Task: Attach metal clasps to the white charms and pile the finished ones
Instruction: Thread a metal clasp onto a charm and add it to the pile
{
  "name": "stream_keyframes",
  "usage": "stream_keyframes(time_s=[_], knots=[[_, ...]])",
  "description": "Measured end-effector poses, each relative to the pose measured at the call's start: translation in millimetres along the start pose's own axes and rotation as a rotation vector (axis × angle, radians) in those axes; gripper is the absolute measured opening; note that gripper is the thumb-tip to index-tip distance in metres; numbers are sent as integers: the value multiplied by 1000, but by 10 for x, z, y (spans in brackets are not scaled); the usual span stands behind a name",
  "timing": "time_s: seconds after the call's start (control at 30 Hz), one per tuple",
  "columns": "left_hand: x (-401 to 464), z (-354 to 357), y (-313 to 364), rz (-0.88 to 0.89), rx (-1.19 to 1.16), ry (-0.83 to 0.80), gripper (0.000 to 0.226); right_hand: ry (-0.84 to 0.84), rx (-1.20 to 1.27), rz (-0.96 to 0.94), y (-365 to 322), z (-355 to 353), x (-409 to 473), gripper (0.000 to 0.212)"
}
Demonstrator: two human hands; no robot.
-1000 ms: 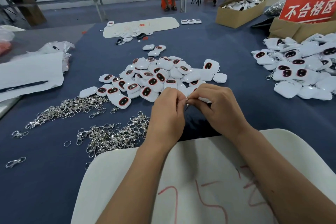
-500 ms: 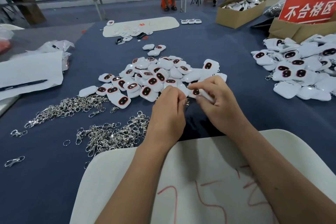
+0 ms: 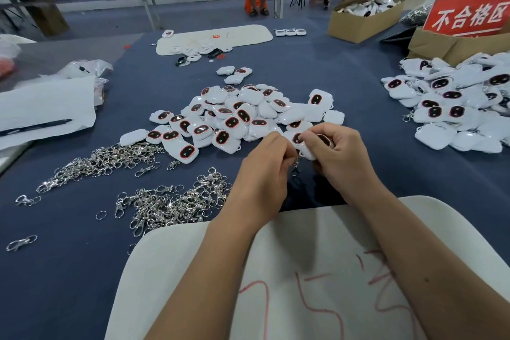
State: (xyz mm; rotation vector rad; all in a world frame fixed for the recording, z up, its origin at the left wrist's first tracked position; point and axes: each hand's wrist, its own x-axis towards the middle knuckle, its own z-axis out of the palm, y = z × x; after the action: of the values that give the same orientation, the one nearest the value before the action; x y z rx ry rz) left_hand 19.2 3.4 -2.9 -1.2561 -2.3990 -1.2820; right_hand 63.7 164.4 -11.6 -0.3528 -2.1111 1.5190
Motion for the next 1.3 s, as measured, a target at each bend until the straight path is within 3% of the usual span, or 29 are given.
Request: stream_keyframes(time_s=[0.9,1.0,1.13,1.3], knots=[[4,76,32,-152,114,-37,15,125,-242,-137,-69,74,-54,18],[5,91,29,-167,57,32,11,148,-151,-55,-53,76,-47,18],[23,71,46,-98,-116,169,9,138,165,112,-60,112,-51,17],[30,69,41,-176,-298,155,13,125,289,160,-86,124,-41,37]])
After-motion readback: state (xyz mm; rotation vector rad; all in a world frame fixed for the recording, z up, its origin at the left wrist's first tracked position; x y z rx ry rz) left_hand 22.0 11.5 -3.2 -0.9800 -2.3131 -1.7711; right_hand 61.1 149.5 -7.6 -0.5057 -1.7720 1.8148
